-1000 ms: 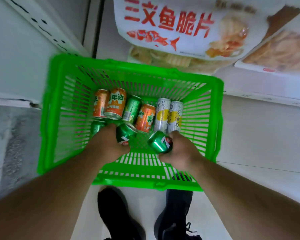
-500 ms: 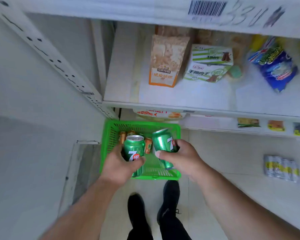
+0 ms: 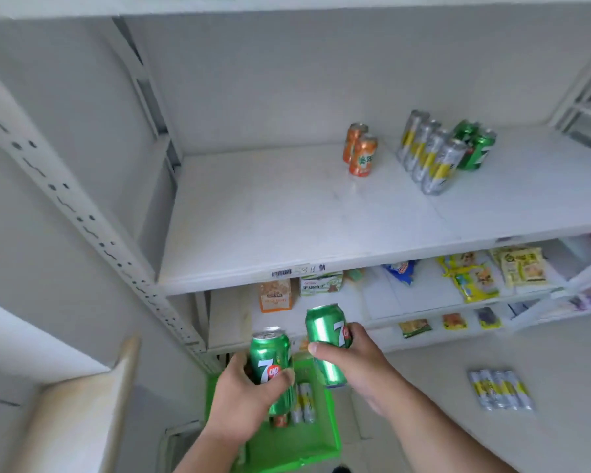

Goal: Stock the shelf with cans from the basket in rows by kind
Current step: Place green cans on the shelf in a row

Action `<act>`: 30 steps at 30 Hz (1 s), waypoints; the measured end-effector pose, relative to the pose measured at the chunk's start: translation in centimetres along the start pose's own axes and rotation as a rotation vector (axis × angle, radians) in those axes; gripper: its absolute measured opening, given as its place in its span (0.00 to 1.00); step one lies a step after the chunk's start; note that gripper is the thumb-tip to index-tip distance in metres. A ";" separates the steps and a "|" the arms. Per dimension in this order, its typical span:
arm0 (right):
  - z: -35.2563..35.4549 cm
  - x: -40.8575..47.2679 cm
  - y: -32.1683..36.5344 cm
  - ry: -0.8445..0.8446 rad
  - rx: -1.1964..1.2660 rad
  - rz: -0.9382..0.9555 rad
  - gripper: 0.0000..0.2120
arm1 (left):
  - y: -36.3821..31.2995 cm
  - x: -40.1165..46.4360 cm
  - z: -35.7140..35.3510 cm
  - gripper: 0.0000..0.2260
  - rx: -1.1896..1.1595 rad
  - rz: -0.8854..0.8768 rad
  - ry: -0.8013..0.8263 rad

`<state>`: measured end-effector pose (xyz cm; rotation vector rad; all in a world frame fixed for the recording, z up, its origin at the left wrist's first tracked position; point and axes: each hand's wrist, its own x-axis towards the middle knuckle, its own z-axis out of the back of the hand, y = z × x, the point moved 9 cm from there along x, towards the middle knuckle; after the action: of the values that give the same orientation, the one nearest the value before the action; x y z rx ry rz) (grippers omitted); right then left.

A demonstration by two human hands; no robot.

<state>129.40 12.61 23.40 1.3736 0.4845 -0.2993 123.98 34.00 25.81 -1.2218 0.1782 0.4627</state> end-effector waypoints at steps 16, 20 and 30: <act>12.1 -5.2 5.6 -0.093 0.465 0.094 0.29 | -14.1 -3.3 -7.6 0.14 -0.052 -0.230 0.171; 18.4 -5.6 7.2 -0.111 0.324 0.192 0.16 | -17.3 -3.0 -12.2 0.15 -0.048 -0.237 0.168; 35.1 -3.8 7.4 -0.223 0.072 0.263 0.23 | -24.1 -2.3 -25.9 0.16 -0.099 -0.243 0.078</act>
<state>135.08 -20.77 35.90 1.4357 0.1068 -0.2521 135.29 2.92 38.59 -1.3404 0.0716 0.2148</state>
